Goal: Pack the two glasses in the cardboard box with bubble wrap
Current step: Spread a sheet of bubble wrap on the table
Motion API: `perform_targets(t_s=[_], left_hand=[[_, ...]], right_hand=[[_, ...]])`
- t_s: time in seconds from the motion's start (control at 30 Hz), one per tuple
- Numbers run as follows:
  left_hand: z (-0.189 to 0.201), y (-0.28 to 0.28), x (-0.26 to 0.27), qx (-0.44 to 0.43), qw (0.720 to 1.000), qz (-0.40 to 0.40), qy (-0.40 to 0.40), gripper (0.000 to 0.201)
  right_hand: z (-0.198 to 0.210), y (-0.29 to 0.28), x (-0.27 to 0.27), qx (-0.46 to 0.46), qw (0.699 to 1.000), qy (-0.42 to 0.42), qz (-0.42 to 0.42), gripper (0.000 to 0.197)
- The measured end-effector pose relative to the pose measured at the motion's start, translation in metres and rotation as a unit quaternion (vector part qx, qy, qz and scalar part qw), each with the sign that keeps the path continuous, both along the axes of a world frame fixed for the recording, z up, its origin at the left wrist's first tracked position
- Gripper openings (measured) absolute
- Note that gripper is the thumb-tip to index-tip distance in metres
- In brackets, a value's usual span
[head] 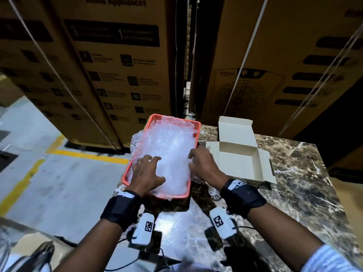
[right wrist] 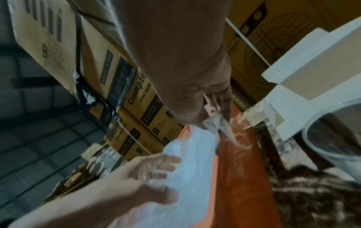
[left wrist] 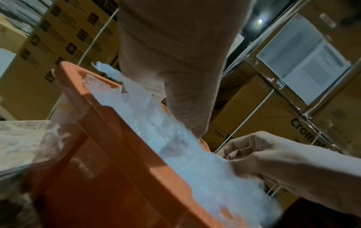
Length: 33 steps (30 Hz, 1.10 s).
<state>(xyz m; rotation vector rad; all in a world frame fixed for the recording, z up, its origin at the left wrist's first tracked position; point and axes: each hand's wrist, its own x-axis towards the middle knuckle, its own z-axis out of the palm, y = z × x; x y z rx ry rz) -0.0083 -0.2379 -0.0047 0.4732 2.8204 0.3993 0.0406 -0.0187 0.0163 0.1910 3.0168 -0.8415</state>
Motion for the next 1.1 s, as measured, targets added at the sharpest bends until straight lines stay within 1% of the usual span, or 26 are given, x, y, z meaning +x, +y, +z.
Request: perform_targets(t_s=[0.07, 0.17, 0.23, 0.27, 0.3, 0.37, 0.43, 0.47, 0.53, 0.6, 0.67, 0.8, 0.87, 0.93, 0.97, 1.03, 1.1], left_hand=[[0.003, -0.005, -0.003, 0.012, 1.0, -0.004, -0.01, 0.083], [0.01, -0.007, -0.008, 0.023, 0.999, -0.017, -0.021, 0.085], [0.014, -0.006, -0.01, 0.044, 0.998, -0.03, -0.016, 0.075], [0.017, -0.004, -0.01, 0.07, 0.997, -0.038, -0.017, 0.07], [0.019, -0.002, -0.01, 0.099, 0.994, -0.047, -0.023, 0.07], [0.022, 0.005, -0.008, 0.137, 0.988, -0.066, -0.042, 0.075], [0.021, 0.013, -0.006, 0.127, 0.988, -0.079, -0.049, 0.074], [0.02, 0.016, -0.006, 0.111, 0.989, -0.083, -0.047, 0.075], [0.016, 0.023, -0.005, 0.071, 0.992, -0.092, -0.047, 0.072], [0.011, 0.029, -0.004, 0.04, 0.994, -0.096, -0.045, 0.065], [0.005, 0.032, -0.004, 0.029, 0.994, -0.097, -0.029, 0.054], [0.001, 0.033, -0.009, 0.049, 0.996, -0.071, 0.019, 0.017], [0.004, 0.03, -0.013, 0.066, 0.996, -0.053, 0.026, 0.013], [0.01, 0.025, -0.019, 0.127, 0.992, -0.016, 0.018, 0.014], [0.015, 0.022, -0.022, 0.178, 0.984, 0.003, 0.008, 0.018], [0.03, 0.017, -0.03, 0.287, 0.957, 0.026, -0.01, 0.026], [0.048, 0.015, -0.04, 0.385, 0.921, 0.044, -0.047, 0.034]], right_hand=[[0.009, 0.005, -0.005, -0.006, 1.0, 0.018, -0.012, 0.022], [0.028, 0.01, -0.011, -0.064, 0.997, 0.041, -0.017, 0.031], [0.037, 0.012, -0.013, -0.115, 0.991, 0.057, -0.023, 0.033], [0.039, 0.012, -0.014, -0.127, 0.989, 0.066, -0.028, 0.032], [0.039, 0.013, -0.014, -0.127, 0.989, 0.065, -0.029, 0.031], [0.036, 0.012, -0.013, -0.111, 0.994, 0.019, -0.014, 0.032], [0.029, 0.01, -0.01, -0.084, 0.996, -0.042, 0.012, 0.032], [0.025, 0.008, -0.009, -0.074, 0.996, -0.051, 0.018, 0.03], [0.02, 0.004, -0.008, -0.073, 0.997, -0.037, 0.012, 0.025], [0.018, 0.001, -0.007, -0.085, 0.996, -0.028, 0.014, 0.021], [0.016, -0.003, -0.007, -0.092, 0.995, -0.037, 0.023, 0.018], [0.013, -0.009, -0.006, -0.094, 0.995, -0.031, 0.019, 0.016], [0.013, -0.009, -0.004, -0.078, 0.996, -0.03, 0.023, 0.019], [0.01, -0.012, -0.004, -0.049, 0.998, -0.029, 0.036, 0.022], [0.01, -0.015, -0.003, -0.026, 0.998, -0.03, 0.046, 0.024], [0.005, -0.021, -0.002, 0.008, 0.997, -0.031, 0.072, 0.028], [0.0, -0.028, -0.002, 0.029, 0.992, -0.053, 0.114, 0.028]])
